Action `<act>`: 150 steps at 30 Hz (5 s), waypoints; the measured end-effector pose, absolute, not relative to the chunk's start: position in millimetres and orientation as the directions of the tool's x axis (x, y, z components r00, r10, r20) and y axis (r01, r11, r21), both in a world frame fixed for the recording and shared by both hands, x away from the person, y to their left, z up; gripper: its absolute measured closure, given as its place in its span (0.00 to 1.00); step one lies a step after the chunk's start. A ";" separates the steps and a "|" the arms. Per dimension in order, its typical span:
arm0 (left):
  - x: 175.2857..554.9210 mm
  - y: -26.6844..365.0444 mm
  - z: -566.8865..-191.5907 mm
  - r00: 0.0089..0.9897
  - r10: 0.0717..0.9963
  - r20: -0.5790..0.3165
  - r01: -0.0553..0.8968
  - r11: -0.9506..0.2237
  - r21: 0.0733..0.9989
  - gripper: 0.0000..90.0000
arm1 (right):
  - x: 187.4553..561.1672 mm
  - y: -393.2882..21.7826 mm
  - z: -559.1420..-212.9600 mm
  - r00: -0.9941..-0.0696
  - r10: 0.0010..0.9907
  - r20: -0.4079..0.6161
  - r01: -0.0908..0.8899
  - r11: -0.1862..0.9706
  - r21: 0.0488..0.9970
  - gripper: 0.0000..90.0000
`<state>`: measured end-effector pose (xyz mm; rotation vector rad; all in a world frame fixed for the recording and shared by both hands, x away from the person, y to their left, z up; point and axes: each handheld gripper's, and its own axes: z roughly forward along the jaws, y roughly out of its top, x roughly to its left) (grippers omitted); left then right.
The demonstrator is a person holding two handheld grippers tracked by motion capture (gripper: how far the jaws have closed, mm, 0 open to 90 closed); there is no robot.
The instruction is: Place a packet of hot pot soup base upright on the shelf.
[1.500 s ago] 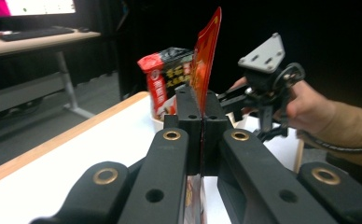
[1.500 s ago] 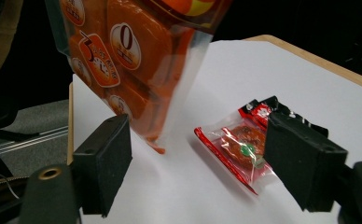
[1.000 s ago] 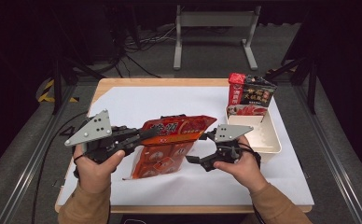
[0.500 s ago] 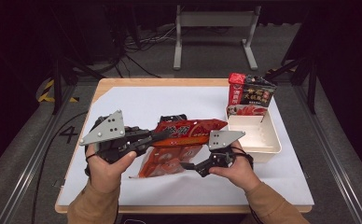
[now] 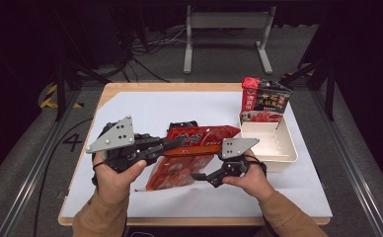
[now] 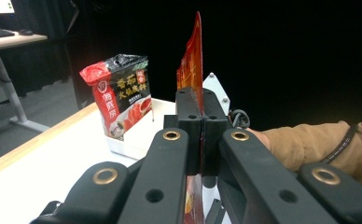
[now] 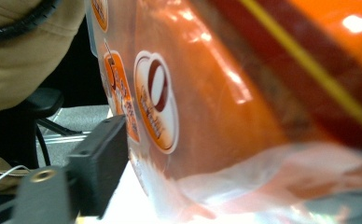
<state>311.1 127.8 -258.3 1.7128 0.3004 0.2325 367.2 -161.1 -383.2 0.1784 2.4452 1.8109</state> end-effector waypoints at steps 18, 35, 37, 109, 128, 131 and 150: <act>315.6 127.6 -260.0 0.947 0.318 -0.043 0.094 -0.147 0.985 1.00 | 355.7 -168.4 -363.6 -0.993 0.103 -0.063 -0.017 0.393 0.919 0.78; 321.5 138.9 -265.3 0.905 0.424 -0.039 0.108 -0.141 0.984 0.62 | 354.2 -188.7 -343.2 -0.984 0.169 -0.057 0.025 0.448 0.894 0.78; 321.8 140.1 -268.1 0.896 0.443 -0.035 0.116 -0.157 0.981 0.51 | 354.8 -192.6 -340.2 -0.982 0.182 -0.056 0.031 0.446 0.895 0.78; 371.9 219.3 -380.5 0.715 0.677 -0.177 0.431 -0.227 0.874 0.20 | 392.1 -337.2 -265.4 -0.675 0.737 -0.033 0.334 0.346 0.877 0.78; 372.5 219.3 -382.6 0.711 0.678 -0.187 0.441 -0.222 0.870 0.20 | 389.6 -351.1 -281.1 -0.586 0.810 -0.024 0.346 0.276 0.897 0.78; 372.6 219.3 -382.9 0.711 0.678 -0.188 0.441 -0.221 0.870 0.20 | 390.0 -352.8 -282.9 -0.575 0.818 -0.025 0.348 0.273 0.897 0.78; 373.3 220.5 -384.2 0.710 0.677 -0.193 0.448 -0.223 0.866 0.20 | 389.8 -354.6 -296.3 -0.559 0.829 -0.034 0.355 0.276 0.893 0.78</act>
